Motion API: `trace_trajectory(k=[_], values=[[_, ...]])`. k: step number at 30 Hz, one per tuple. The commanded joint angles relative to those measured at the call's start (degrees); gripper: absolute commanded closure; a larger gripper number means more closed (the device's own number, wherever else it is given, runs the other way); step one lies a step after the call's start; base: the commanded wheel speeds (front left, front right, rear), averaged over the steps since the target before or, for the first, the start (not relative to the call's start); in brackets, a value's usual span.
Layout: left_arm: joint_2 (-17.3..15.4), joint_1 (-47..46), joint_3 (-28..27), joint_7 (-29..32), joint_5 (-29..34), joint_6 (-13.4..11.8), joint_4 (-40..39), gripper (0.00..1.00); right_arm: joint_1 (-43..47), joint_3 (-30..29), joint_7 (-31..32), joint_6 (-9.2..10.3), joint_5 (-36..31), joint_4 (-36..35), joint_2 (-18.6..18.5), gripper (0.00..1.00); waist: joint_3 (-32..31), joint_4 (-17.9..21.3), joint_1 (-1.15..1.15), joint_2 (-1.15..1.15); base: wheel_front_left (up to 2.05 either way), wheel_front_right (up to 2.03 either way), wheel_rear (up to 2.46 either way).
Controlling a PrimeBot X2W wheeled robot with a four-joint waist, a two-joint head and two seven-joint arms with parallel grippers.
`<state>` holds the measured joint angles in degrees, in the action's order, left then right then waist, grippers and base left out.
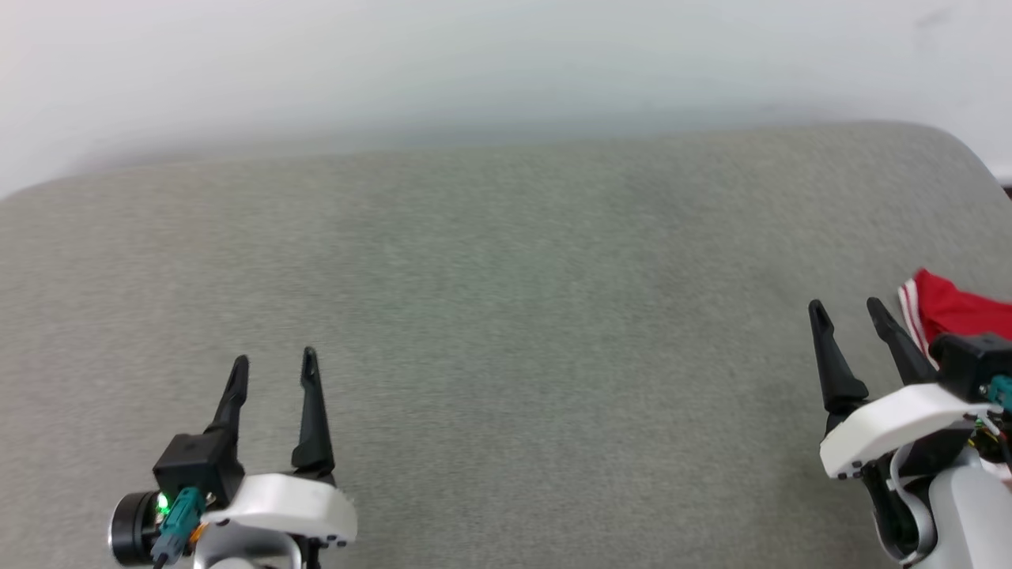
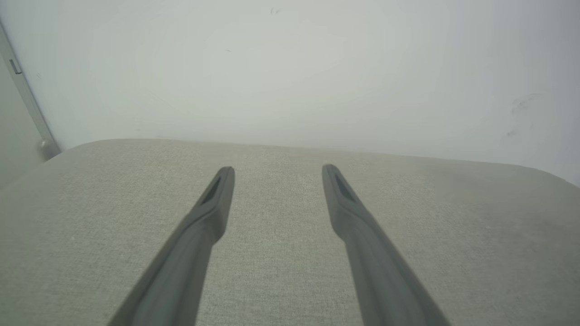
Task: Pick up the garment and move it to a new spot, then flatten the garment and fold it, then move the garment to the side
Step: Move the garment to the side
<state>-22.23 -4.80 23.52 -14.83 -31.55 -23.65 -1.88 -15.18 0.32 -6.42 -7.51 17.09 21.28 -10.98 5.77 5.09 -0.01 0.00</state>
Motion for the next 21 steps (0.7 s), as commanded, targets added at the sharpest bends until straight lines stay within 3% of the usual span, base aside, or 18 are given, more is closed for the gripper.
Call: trace_trajectory(k=[1,12,21], values=[[-0.5,1.4,-0.5,-0.3,0.2,0.4,0.2,0.00,2.8,-0.9,1.4,0.04,-1.5,-4.3,1.3,0.00,-2.7,-3.2,0.01,0.00,0.00,0.00,0.00],[-2.3,4.8,-0.4,-0.3,0.2,1.4,1.0,0.00,14.4,-4.5,8.7,0.04,-6.9,-23.3,6.4,0.00,-6.3,-4.0,0.01,0.00,0.00,0.00,0.00],[-3.0,6.4,0.5,0.3,0.0,1.7,1.3,0.00,20.6,-4.2,12.6,0.03,-8.0,-30.1,7.9,0.00,-7.8,-3.2,0.01,0.00,0.00,0.00,0.00]])
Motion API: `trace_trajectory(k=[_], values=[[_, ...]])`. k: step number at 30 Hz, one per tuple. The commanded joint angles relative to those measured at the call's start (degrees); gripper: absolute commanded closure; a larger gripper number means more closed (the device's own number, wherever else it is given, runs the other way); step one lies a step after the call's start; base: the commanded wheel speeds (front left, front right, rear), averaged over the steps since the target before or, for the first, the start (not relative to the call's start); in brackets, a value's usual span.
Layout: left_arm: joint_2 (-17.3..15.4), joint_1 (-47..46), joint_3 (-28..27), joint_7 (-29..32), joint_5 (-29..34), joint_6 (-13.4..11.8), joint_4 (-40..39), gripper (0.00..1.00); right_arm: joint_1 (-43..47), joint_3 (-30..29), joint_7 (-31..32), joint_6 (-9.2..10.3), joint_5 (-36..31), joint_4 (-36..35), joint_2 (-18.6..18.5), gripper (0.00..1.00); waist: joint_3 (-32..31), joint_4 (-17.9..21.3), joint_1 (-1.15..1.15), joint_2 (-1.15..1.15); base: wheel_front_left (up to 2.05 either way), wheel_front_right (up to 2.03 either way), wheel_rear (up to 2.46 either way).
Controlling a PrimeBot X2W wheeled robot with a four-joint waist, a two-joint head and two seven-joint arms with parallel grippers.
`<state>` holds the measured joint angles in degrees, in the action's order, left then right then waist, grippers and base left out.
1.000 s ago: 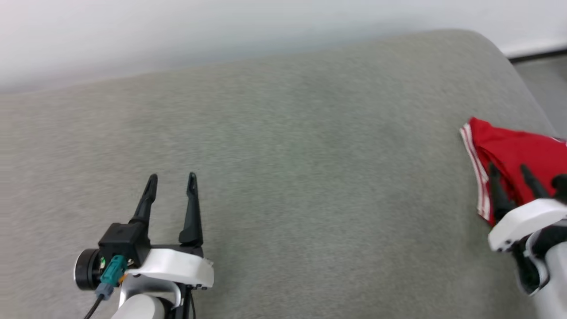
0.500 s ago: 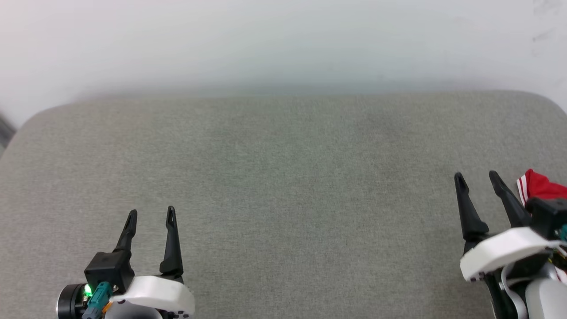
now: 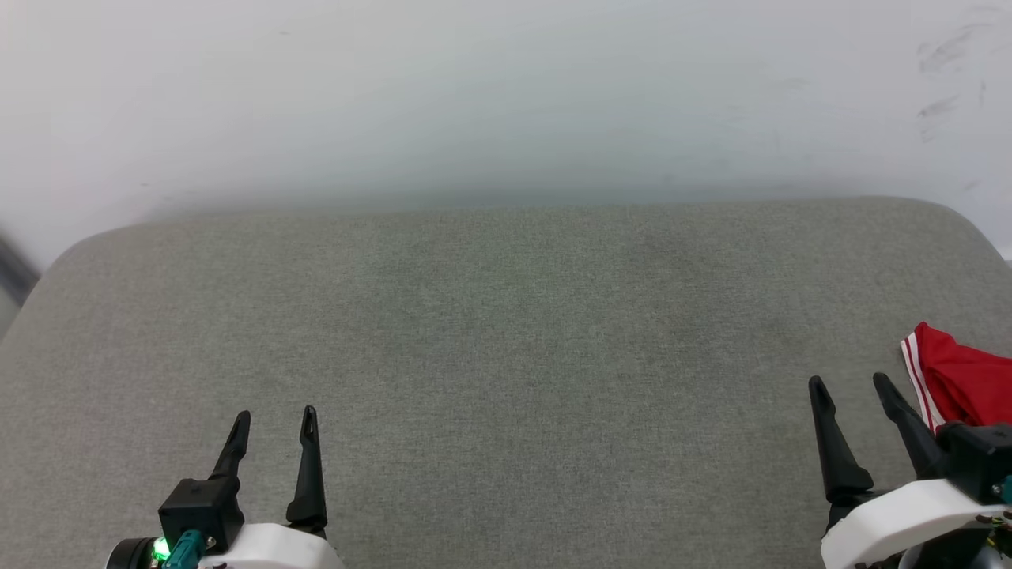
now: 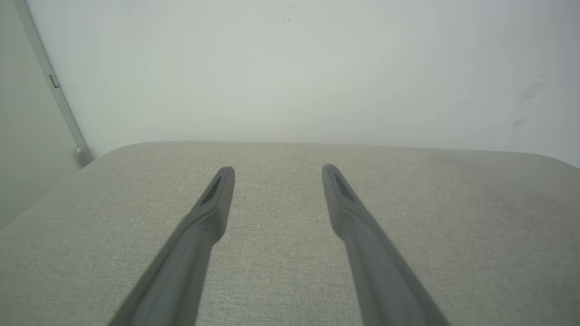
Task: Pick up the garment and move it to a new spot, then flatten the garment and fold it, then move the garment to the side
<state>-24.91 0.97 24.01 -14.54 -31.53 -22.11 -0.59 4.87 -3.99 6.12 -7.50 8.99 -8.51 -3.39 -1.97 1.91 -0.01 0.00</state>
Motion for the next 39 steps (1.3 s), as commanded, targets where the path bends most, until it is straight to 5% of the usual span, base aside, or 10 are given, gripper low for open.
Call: trace_trajectory(k=[1,18,19,39], values=[[-0.3,0.8,0.1,0.0,0.0,0.1,0.1,0.00,0.8,0.3,0.2,0.02,-0.1,-0.6,0.4,0.00,-0.2,0.0,0.01,0.00,0.00,0.00,0.00],[-0.9,-0.2,0.4,0.1,-0.5,0.6,0.7,0.00,1.2,0.9,0.5,0.02,0.2,-1.8,0.6,0.00,-0.2,-0.3,0.01,0.00,0.00,0.00,0.00],[-0.5,0.1,0.3,0.2,-0.5,0.5,0.8,1.00,0.8,1.0,0.9,0.00,-0.1,-1.4,0.3,1.00,-0.2,-0.2,0.01,0.00,0.00,0.00,0.00],[4.9,-1.5,-6.4,4.7,-15.4,7.3,4.6,1.00,-1.9,0.3,0.6,-0.01,20.0,5.0,0.2,1.00,0.2,-0.5,0.01,0.00,0.00,0.00,0.00]])
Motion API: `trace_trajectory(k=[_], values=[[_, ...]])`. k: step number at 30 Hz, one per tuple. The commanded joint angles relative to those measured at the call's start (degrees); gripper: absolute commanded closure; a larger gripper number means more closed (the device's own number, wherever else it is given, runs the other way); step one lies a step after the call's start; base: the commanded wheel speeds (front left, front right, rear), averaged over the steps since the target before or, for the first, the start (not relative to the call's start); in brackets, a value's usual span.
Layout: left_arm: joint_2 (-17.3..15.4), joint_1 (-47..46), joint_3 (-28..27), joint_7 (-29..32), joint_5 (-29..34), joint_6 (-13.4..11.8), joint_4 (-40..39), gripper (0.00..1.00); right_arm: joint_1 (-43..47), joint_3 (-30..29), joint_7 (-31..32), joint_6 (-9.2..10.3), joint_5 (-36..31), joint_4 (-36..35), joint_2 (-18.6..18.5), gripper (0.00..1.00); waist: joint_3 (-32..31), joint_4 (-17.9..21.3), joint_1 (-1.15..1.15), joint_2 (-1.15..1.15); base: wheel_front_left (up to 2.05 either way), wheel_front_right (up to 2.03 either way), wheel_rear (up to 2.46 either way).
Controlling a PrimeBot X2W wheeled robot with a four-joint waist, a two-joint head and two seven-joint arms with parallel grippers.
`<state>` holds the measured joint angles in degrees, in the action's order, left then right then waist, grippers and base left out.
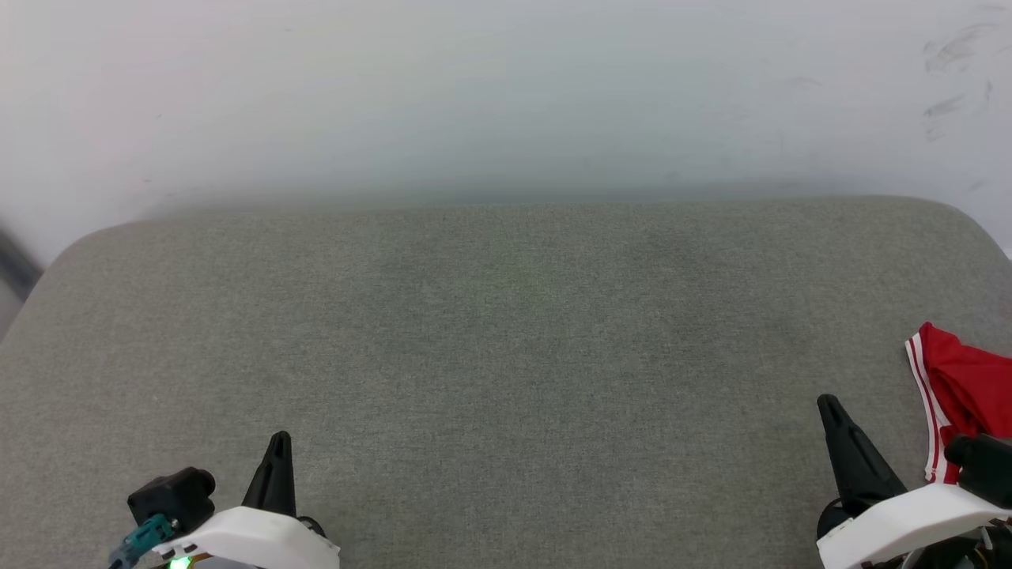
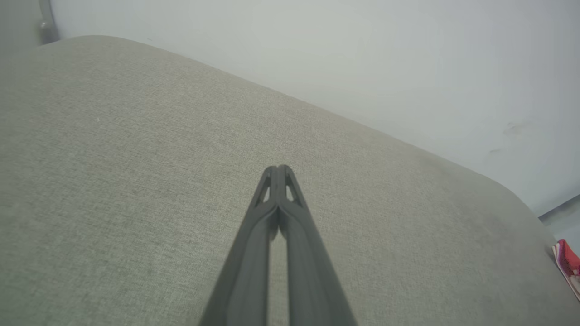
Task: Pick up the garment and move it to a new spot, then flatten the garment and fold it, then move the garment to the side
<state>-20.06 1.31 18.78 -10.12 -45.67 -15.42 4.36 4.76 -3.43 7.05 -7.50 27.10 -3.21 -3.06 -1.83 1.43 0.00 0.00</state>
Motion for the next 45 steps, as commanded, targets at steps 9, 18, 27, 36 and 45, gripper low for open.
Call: trace_trajectory(k=[9,18,27,36,45], values=[[2.0,-2.8,-4.0,2.2,-7.4,3.6,1.1,1.00,-3.1,-0.5,-0.4,0.00,10.2,1.9,-0.1,1.00,0.2,-0.1,0.00,0.00,0.00,0.00,0.00],[3.9,-3.5,-6.7,4.0,-13.0,6.3,2.4,1.00,-4.2,-0.8,-0.5,0.00,17.7,4.0,-0.1,1.00,0.3,-0.3,0.00,0.00,0.00,0.00,0.00],[5.5,-4.0,-8.9,5.5,-17.4,8.4,3.2,1.00,-5.2,-1.1,-0.5,0.00,23.8,5.7,-0.1,1.00,0.5,-0.4,0.00,0.00,0.00,0.00,0.00],[7.1,-4.7,-11.3,7.0,-22.0,10.7,4.1,1.00,-6.1,-1.4,-0.5,0.00,30.1,7.4,-0.1,1.00,0.7,-0.5,0.00,0.00,0.00,0.00,0.00],[8.7,-5.1,-13.4,8.5,-26.2,12.7,5.0,1.00,-7.0,-1.6,-0.6,0.00,35.9,9.0,-0.1,1.00,0.8,-0.6,0.00,0.00,0.00,0.00,0.00]])
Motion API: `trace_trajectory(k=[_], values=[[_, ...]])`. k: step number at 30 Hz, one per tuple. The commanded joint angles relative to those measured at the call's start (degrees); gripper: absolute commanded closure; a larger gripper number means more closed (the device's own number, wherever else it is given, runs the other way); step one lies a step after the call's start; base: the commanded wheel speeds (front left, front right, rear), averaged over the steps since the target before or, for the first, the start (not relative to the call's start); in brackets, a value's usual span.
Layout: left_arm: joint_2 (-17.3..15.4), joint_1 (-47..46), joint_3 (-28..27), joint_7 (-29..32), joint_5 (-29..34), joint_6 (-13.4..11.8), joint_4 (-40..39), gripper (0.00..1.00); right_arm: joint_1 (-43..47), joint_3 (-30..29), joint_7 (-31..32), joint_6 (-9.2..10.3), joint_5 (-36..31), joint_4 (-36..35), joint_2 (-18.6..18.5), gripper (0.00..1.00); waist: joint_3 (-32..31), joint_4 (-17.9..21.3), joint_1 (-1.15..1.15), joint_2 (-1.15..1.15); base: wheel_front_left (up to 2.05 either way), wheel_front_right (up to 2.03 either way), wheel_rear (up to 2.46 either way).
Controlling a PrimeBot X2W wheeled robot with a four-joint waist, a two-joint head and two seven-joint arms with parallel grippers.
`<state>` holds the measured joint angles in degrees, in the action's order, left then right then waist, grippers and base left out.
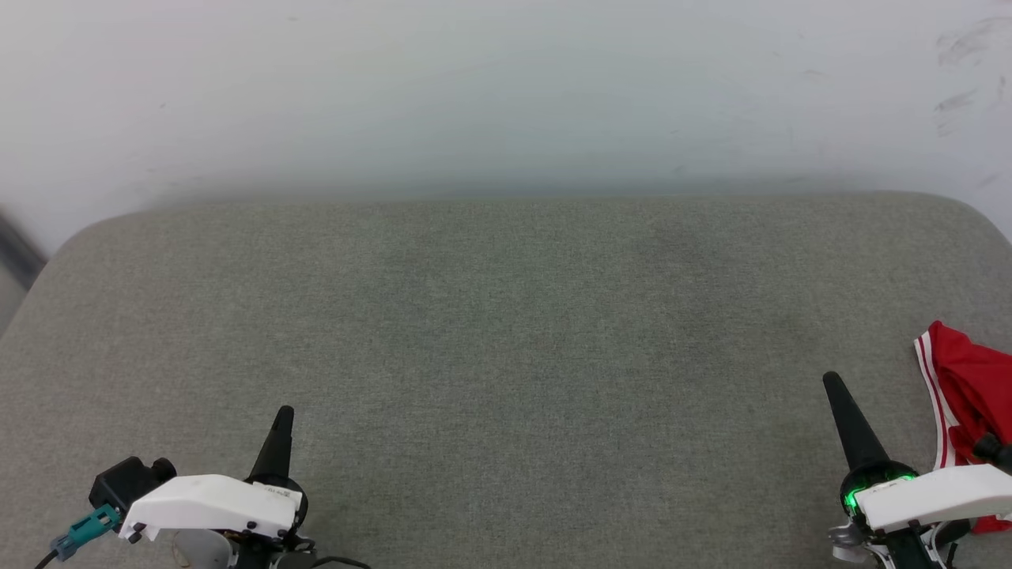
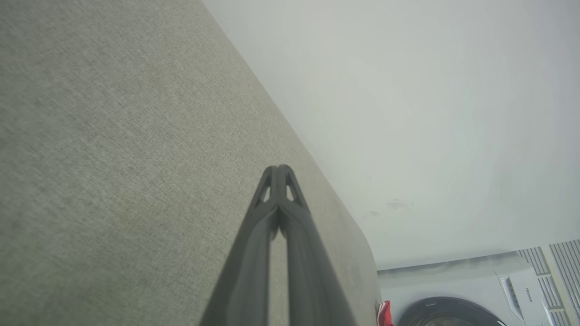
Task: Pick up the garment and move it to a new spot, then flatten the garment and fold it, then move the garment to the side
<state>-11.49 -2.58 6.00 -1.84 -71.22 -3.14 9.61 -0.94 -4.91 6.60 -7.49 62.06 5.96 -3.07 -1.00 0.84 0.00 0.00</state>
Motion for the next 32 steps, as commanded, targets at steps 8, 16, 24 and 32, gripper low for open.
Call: trace_trajectory(k=[8,16,24,32], values=[[1.4,-1.8,-2.5,1.4,-4.1,2.1,0.5,1.00,-2.1,-0.4,-0.2,-0.01,5.7,1.2,-0.1,1.00,0.2,-0.1,0.00,0.00,0.00,0.00,0.00],[2.5,-2.1,-4.1,2.5,-7.2,3.7,1.2,1.00,-2.7,-0.6,-0.2,-0.01,10.1,2.4,0.0,1.00,0.3,-0.2,0.00,0.00,0.00,0.00,0.00],[3.7,-2.5,-5.8,3.6,-10.2,5.1,1.9,1.00,-3.3,-0.8,-0.2,-0.01,14.2,3.6,0.0,1.00,0.5,-0.3,0.00,0.00,0.00,0.00,0.00],[4.7,-2.9,-7.2,4.7,-12.9,6.5,2.5,1.00,-3.9,-1.0,-0.2,-0.01,18.0,4.7,0.0,1.00,0.6,-0.4,0.00,0.00,0.00,0.00,0.00]])
